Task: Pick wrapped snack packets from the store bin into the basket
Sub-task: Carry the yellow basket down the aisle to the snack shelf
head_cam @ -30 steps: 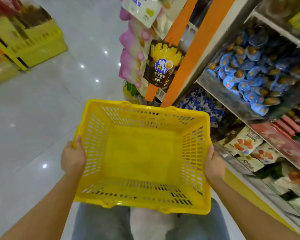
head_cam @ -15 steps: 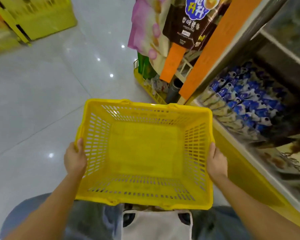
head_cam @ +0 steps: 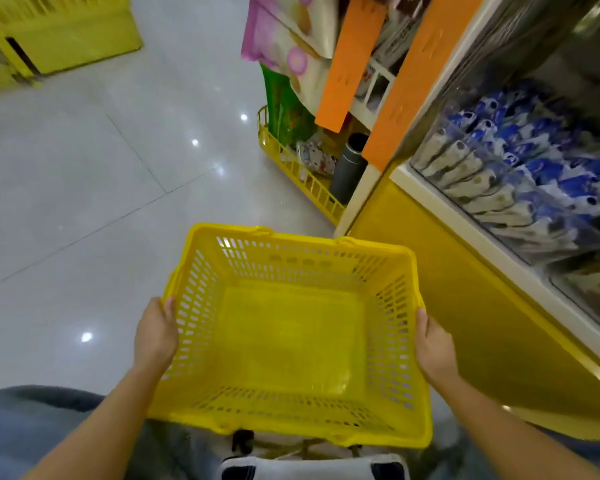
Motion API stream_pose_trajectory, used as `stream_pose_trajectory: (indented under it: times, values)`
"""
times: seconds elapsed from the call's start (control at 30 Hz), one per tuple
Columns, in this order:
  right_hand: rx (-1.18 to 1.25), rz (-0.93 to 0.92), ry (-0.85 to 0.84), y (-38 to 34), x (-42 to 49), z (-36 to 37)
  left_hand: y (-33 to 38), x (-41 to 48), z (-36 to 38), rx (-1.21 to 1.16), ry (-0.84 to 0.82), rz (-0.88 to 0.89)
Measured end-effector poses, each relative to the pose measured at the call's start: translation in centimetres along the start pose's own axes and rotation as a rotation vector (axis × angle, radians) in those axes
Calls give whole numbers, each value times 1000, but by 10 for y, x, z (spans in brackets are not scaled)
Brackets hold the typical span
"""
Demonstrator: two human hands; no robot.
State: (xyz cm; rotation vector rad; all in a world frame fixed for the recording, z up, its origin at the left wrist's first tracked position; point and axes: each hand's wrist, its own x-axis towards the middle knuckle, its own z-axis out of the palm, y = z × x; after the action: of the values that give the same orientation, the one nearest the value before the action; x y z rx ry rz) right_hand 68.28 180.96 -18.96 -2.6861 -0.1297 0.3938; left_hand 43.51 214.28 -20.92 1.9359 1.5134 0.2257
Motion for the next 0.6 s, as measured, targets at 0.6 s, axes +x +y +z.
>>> stream_pose_trajectory:
  times: [0.6]
  values:
    - [-88, -270, -73, -24, -23, -69, 136, -32, 6, 222, 21, 522]
